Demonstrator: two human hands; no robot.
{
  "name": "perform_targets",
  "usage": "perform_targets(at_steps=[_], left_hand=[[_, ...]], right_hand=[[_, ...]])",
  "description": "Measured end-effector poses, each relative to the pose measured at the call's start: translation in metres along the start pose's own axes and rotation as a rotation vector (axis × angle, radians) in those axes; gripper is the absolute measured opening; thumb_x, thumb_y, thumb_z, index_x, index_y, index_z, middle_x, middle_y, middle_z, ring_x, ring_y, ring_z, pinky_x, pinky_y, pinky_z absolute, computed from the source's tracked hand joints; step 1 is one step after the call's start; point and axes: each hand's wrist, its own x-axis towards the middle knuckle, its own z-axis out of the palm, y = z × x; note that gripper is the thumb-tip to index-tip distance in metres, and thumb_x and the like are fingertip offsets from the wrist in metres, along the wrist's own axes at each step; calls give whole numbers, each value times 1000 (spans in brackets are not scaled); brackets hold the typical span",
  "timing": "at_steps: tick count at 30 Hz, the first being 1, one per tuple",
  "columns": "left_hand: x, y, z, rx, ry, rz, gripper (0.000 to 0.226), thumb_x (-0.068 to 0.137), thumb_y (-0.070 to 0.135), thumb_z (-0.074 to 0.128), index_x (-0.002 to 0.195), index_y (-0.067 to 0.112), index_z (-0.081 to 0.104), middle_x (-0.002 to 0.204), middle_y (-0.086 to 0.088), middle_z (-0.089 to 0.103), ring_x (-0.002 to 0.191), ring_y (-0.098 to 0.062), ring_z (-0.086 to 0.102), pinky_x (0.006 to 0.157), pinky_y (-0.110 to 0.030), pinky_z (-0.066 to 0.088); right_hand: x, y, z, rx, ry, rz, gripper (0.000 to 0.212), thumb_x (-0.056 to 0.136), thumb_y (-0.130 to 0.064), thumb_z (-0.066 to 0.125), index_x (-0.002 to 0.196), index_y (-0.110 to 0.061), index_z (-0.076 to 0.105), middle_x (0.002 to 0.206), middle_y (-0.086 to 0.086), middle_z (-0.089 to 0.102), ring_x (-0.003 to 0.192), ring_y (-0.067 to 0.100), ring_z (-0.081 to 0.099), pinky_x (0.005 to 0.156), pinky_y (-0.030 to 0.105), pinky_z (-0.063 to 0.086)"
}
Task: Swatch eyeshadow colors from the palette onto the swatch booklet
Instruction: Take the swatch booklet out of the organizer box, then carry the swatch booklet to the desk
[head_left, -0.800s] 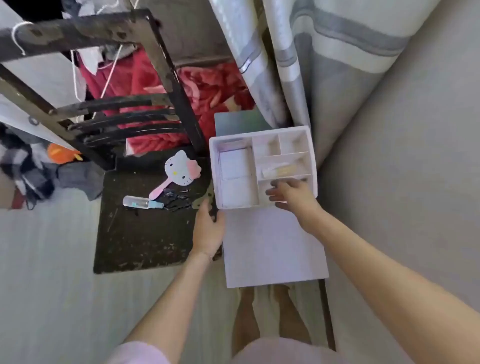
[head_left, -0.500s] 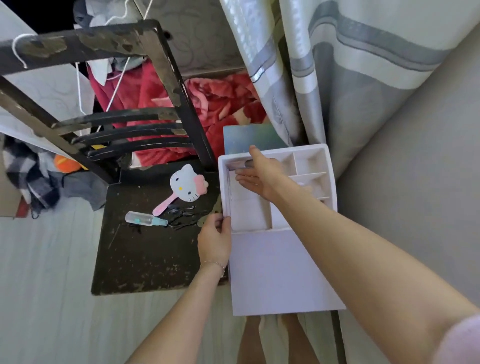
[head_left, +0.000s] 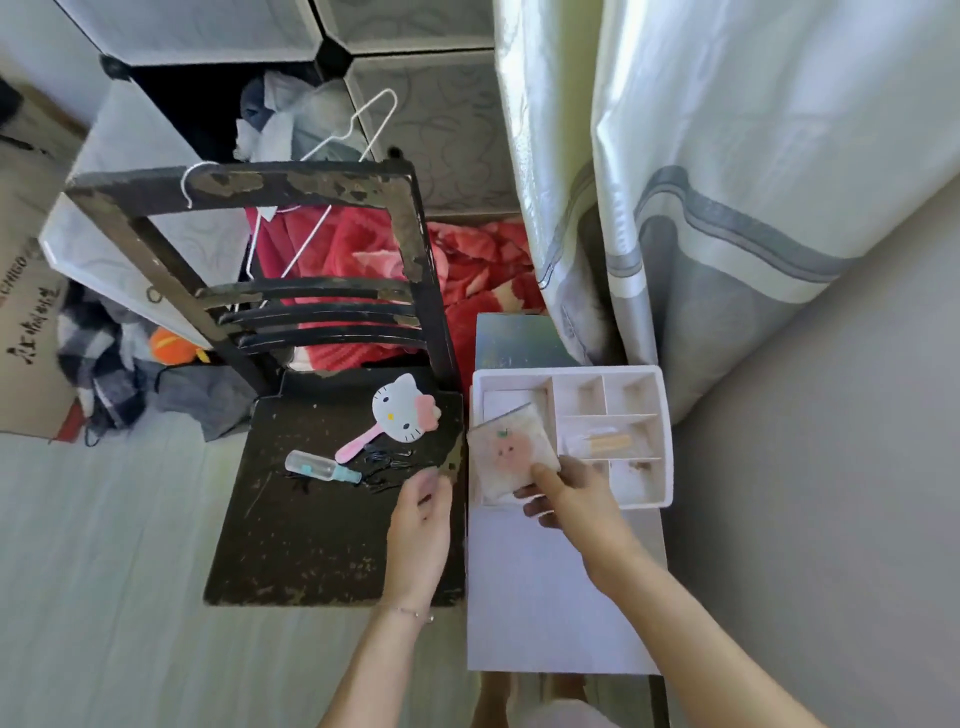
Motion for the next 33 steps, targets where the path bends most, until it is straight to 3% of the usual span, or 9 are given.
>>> perform_targets(at_steps=[3,8,12,15,18,22,26,30,33], left_hand=[[-50,19,-26,-75,-65,175,38,82,45,52,118,34,48,116,27,50,109,10,48,77,-1,40],[-116,29,-50,66,-227,263,17,85,15,60,98,27,61,91,11,67,82,2,60,69,-13,45],[-155,25,-57,-193,-21,204,11,86,8,58,91,17,63,84,0,70,81,-8,64,69,-18,50],[-179,21,-54,-487,156,115,15,87,9,57,100,13,64,96,-2,71,92,-17,66,79,-30,52],[-209,15,-44,-609,311,122,16,87,8,58,101,13,64,98,-3,71,94,-18,66,79,-32,52],[-241,-10,-38,-455,428,119,26,88,14,58,113,19,54,107,9,66,97,-5,62,76,-13,47],[-259,-68,-59,-152,513,-142,34,91,20,52,124,14,47,120,3,55,98,-9,55,84,-14,37],[-298,-130,-88,-306,617,-284,19,92,9,50,110,8,55,106,-14,64,90,-24,61,83,-26,45],[-334,-175,-105,-397,728,-384,16,93,9,47,105,9,58,91,-8,66,75,-17,64,61,-10,45]], right_hand=[[-50,5,-11,-278,-187,-100,15,96,-18,41,96,-15,56,76,-3,62,63,4,55,61,15,45],[-105,2,-20,-468,-315,-213,16,92,-15,50,77,-16,56,68,-5,60,57,2,52,62,16,42],[-129,3,-18,-375,-171,-259,14,86,-23,60,87,-16,48,76,7,57,68,16,54,69,31,46],[-138,0,-13,-438,-413,-283,10,86,-28,59,91,-23,51,84,5,62,69,9,56,67,23,44],[-146,0,-5,-563,-612,-389,18,89,-29,55,81,-13,59,77,5,64,62,2,55,62,17,43],[-146,12,7,-673,-646,-410,23,93,-24,50,89,-3,59,78,11,69,65,18,62,62,29,48],[-131,40,12,-938,-563,-435,19,96,-23,41,105,-10,52,85,2,66,66,13,63,58,23,48],[-126,57,14,-1111,-484,-440,22,97,-22,40,114,-13,49,95,5,66,65,13,64,60,29,51],[-131,64,24,-1259,-400,-485,25,97,-25,38,117,-13,47,100,7,69,65,13,61,51,21,40]])
